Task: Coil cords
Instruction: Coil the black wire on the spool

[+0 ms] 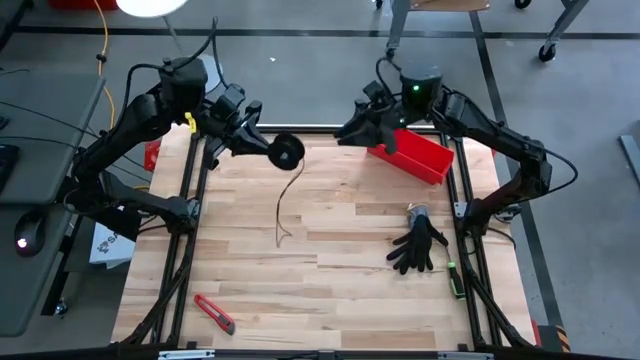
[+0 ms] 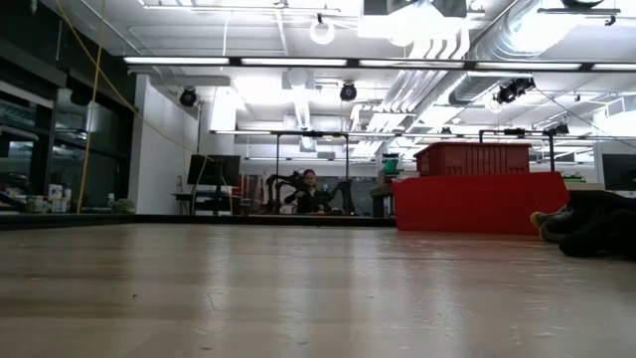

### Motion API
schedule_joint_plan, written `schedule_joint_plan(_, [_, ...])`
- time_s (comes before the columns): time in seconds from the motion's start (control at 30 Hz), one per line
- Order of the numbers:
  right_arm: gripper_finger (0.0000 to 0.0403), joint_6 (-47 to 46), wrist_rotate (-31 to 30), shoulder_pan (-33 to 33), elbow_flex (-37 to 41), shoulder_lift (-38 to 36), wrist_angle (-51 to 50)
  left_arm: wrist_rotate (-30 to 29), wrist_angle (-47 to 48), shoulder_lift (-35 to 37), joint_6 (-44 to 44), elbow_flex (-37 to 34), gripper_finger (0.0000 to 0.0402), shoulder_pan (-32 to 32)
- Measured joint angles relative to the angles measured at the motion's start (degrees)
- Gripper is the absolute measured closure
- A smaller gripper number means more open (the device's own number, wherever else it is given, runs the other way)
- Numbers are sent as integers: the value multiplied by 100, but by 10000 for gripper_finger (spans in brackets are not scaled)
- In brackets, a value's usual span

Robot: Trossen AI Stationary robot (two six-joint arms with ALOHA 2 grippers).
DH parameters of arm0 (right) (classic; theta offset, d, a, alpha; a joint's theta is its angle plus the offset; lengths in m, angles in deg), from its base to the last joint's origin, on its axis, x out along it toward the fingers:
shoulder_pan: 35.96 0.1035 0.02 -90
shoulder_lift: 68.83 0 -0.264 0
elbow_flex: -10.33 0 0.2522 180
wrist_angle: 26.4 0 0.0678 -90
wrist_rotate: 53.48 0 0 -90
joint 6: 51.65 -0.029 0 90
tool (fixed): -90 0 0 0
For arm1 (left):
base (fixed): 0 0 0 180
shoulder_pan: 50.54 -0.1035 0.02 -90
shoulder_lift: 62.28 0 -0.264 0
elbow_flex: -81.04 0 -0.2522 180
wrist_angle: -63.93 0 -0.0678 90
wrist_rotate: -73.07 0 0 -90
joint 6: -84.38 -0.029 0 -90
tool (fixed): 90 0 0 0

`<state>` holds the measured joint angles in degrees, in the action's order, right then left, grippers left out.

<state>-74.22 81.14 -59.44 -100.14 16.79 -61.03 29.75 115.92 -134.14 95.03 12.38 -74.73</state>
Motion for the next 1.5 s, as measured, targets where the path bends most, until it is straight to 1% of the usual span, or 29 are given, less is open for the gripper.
schedule_joint_plan(0.07, [254,462,-347,2,0,0,-577,145,240,0,-186,0,401,0])
schedule_joint_plan(0.13, [254,947,-827,2,0,2,-1081,150,488,0,-382,0,401,0])
schedule_joint_plan(0.2, [254,1288,-1312,3,0,14,-1375,103,723,0,-631,0,401,0])
schedule_joint_plan(0.23, [254,1382,-1437,20,0,28,-1408,56,824,0,-756,0,401,3])
schedule_joint_plan(0.37, [254,1669,-1491,141,0,61,-1385,-200,1145,-1,-1137,0,401,77])
schedule_joint_plan(0.53, [254,1831,-1510,354,0,149,-1413,-208,1475,-2,-1365,2,401,79])
schedule_joint_plan(0.67, [254,1940,-1615,564,0,211,-1367,-386,1568,-2,-1534,2,401,79])
schedule_joint_plan(0.83, [254,2152,-1811,750,0,383,-1411,-482,1556,-46,-1543,2,401,152])
schedule_joint_plan(0.93, [254,2204,-2123,791,0,410,-1409,-481,1556,-52,-1539,2,401,271])
schedule_joint_plan(1.07, [254,2423,-2215,791,0,415,-1443,-486,1555,-52,-1525,2,401,439])
schedule_joint_plan(1.23, [254,2746,-2220,827,0,441,-1672,-527,1457,-70,-1395,2,401,565])
schedule_joint_plan(1.4, [254,2769,-2176,894,2,505,-1704,-604,1456,-111,-1318,2,402,628])
schedule_joint_plan(1.5, [254,2759,-2014,960,2,528,-1756,-719,1447,-150,-1280,2,401,671])
